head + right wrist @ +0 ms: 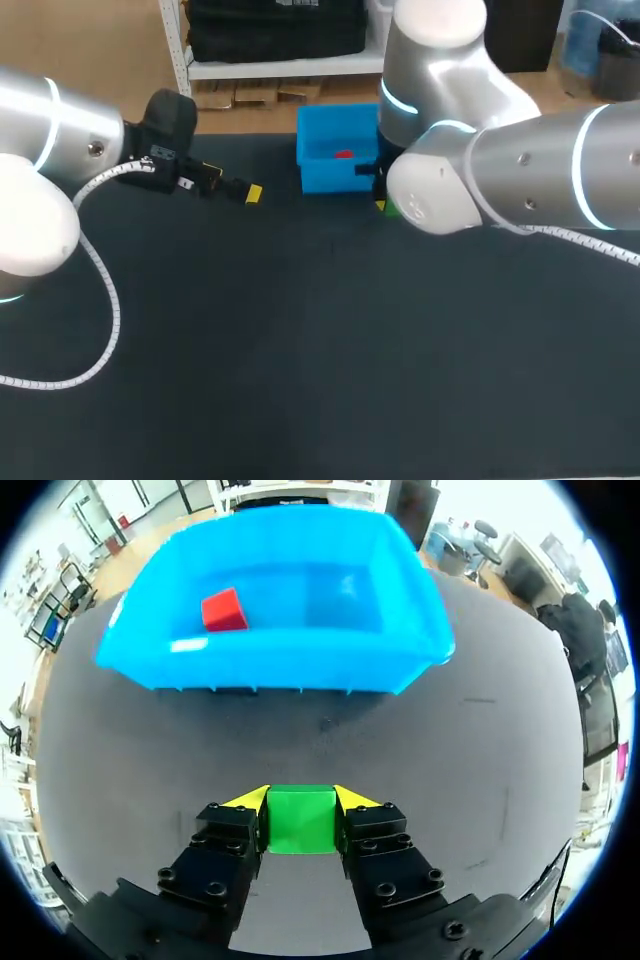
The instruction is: Use the left arm to pick the red cube and place it into the blue plastic box first, then use the right arm to grasp the green cube and put it into the same blue plastic box after the first action is fully finished.
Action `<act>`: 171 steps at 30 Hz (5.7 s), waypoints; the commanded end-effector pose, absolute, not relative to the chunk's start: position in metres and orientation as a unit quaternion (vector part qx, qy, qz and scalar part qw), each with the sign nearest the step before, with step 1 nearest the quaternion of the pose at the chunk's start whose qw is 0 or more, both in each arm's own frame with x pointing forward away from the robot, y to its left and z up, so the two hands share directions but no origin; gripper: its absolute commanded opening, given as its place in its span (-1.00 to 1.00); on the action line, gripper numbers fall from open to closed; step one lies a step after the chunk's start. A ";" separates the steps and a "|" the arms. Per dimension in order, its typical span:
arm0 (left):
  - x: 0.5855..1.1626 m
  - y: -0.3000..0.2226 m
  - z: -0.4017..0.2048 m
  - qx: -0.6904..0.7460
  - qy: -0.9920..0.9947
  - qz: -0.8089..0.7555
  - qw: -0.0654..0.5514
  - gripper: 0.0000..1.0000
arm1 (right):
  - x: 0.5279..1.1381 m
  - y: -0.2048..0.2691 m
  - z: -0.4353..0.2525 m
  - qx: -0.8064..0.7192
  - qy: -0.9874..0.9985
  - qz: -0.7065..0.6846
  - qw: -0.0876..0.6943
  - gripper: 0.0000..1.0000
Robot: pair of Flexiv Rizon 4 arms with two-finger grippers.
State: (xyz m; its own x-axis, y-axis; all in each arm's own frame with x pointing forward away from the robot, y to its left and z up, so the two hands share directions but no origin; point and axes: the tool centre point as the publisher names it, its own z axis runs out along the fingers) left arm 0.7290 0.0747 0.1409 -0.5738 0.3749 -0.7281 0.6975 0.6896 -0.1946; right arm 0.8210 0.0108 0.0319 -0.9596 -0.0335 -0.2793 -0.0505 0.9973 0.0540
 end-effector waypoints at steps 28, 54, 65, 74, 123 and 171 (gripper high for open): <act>0.728 0.076 0.140 0.314 0.852 -0.241 0.342 1.00 | 0.799 -0.005 0.152 -0.016 0.949 0.131 0.286 -1.00; 0.728 0.076 0.140 0.314 0.852 -0.241 0.342 1.00 | 0.836 0.006 0.140 -0.024 0.946 0.131 0.296 -1.00; 0.728 0.076 0.140 0.314 0.852 -0.241 0.342 1.00 | 0.886 0.013 0.128 -0.024 0.947 0.127 0.293 -1.00; 0.728 0.076 0.140 0.314 0.852 -0.241 0.342 1.00 | 0.925 0.010 0.123 -0.018 0.949 0.113 0.294 -1.00; 0.728 0.076 0.140 0.314 0.852 -0.241 0.342 1.00 | 0.971 0.015 0.070 -0.019 0.979 0.064 0.191 -1.00; 0.728 0.076 0.140 0.314 0.852 -0.241 0.342 1.00 | 0.899 0.002 0.138 -0.029 0.974 0.092 0.203 1.00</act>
